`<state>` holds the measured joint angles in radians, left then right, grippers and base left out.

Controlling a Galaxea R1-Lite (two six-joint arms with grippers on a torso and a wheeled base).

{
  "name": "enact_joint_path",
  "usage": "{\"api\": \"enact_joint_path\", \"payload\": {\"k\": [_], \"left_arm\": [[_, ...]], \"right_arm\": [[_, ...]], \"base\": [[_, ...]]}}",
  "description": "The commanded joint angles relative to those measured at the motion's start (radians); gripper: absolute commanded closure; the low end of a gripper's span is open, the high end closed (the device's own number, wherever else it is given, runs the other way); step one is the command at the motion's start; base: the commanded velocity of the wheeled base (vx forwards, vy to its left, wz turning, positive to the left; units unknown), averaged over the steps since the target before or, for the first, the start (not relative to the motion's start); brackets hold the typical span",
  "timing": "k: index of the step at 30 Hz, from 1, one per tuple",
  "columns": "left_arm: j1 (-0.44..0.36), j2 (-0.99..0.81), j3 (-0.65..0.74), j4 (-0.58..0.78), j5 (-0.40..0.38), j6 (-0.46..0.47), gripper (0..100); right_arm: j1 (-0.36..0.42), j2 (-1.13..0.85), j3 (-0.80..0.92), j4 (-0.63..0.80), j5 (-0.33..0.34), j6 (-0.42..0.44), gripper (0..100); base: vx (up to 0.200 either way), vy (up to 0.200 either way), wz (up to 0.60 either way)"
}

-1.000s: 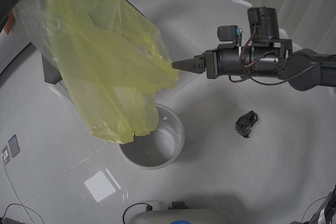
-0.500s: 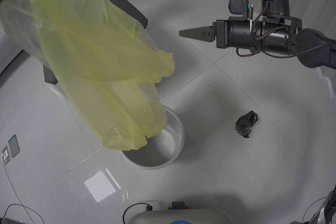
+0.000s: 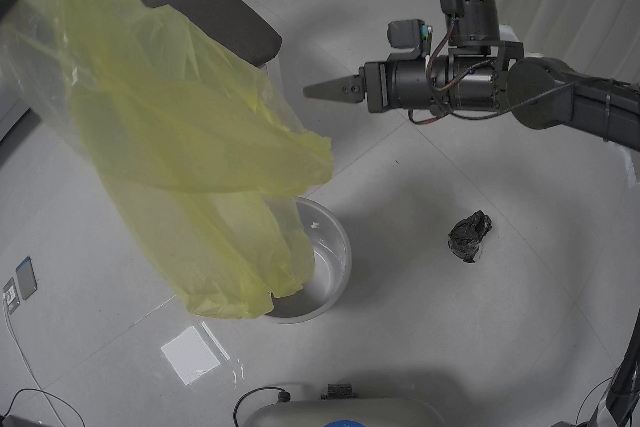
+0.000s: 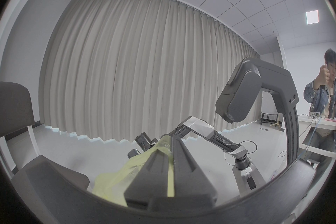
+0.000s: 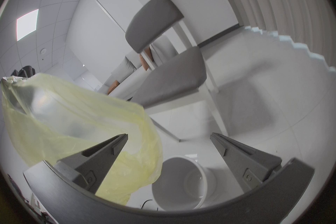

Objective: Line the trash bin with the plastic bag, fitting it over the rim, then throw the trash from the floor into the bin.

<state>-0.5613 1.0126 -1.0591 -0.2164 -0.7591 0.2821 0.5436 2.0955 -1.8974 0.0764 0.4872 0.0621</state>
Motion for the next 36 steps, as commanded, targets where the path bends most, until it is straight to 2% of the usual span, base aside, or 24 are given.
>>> {"api": "enact_joint_path", "payload": {"k": [1, 6, 9, 16, 25, 36], "left_arm": [[0.000, 0.003, -0.001, -0.001, 0.000, 0.000, 100], [-0.002, 0.001, -0.002, -0.005, -0.006, 0.000, 100], [-0.002, 0.001, -0.004, -0.005, -0.023, 0.000, 100], [-0.002, -0.002, -0.009, -0.006, -0.026, 0.000, 100], [0.000, -0.002, -0.012, -0.009, -0.026, -0.004, 100], [-0.002, 0.001, -0.013, -0.011, -0.028, -0.004, 100]], "right_arm": [[0.029, -0.066, 0.135, -0.009, 0.004, -0.008, 0], [0.048, -0.138, 0.233, -0.012, 0.047, -0.012, 0], [0.067, -0.144, 0.248, -0.017, 0.048, -0.012, 0], [0.084, -0.111, 0.222, -0.058, 0.048, -0.008, 0], [0.087, -0.037, 0.107, -0.072, 0.051, 0.004, 0], [0.116, 0.020, 0.184, -0.069, 0.051, -0.007, 0]], "base": [[0.000, 0.000, 0.00], [0.000, 0.000, 0.00], [0.000, 0.000, 0.00], [0.000, 0.000, 0.00], [0.000, 0.000, 0.00], [0.000, 0.000, 0.00]]}}
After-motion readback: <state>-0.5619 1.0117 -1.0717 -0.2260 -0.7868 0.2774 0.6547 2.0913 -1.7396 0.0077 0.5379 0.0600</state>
